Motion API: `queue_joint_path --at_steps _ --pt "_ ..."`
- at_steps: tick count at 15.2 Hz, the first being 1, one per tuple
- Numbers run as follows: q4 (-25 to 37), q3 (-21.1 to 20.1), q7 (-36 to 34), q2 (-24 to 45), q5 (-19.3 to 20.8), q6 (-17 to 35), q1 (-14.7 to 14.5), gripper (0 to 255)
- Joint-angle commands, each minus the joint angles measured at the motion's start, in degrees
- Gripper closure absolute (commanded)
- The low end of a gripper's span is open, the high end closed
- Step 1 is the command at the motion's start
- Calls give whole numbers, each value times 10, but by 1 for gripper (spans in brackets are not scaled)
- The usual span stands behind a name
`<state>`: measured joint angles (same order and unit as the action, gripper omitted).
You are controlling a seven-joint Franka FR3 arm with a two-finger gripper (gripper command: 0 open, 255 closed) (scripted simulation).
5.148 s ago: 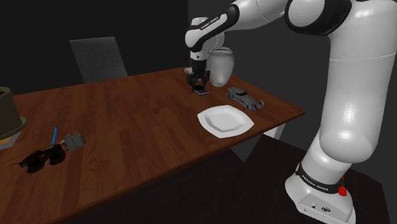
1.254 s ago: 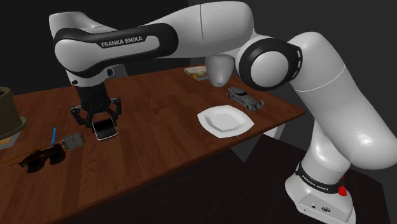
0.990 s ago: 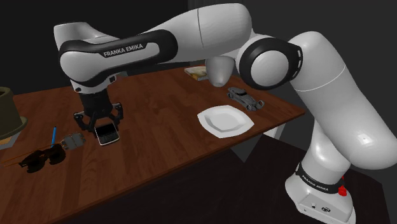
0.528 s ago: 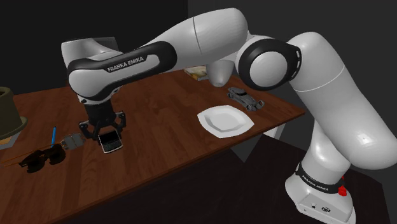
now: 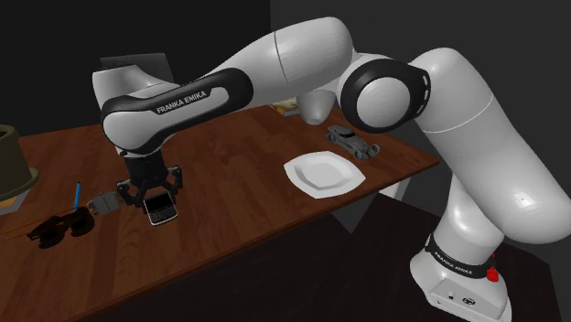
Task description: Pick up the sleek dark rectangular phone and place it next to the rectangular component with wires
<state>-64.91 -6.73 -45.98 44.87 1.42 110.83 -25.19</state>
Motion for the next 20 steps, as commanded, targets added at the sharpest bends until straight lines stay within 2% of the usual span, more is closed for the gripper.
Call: queue_joint_path --at_steps 1,2,3,8,12,20 --pt "0 0 0 0 0 0 0 255" --pt "0 0 0 0 0 0 0 255" --pt "0 0 0 0 0 0 0 0" --pt "0 0 0 0 0 0 0 0" --pt "48 -1 1 -15 -1 -63 1 0" --pt "48 -1 1 -15 -1 -63 1 0"
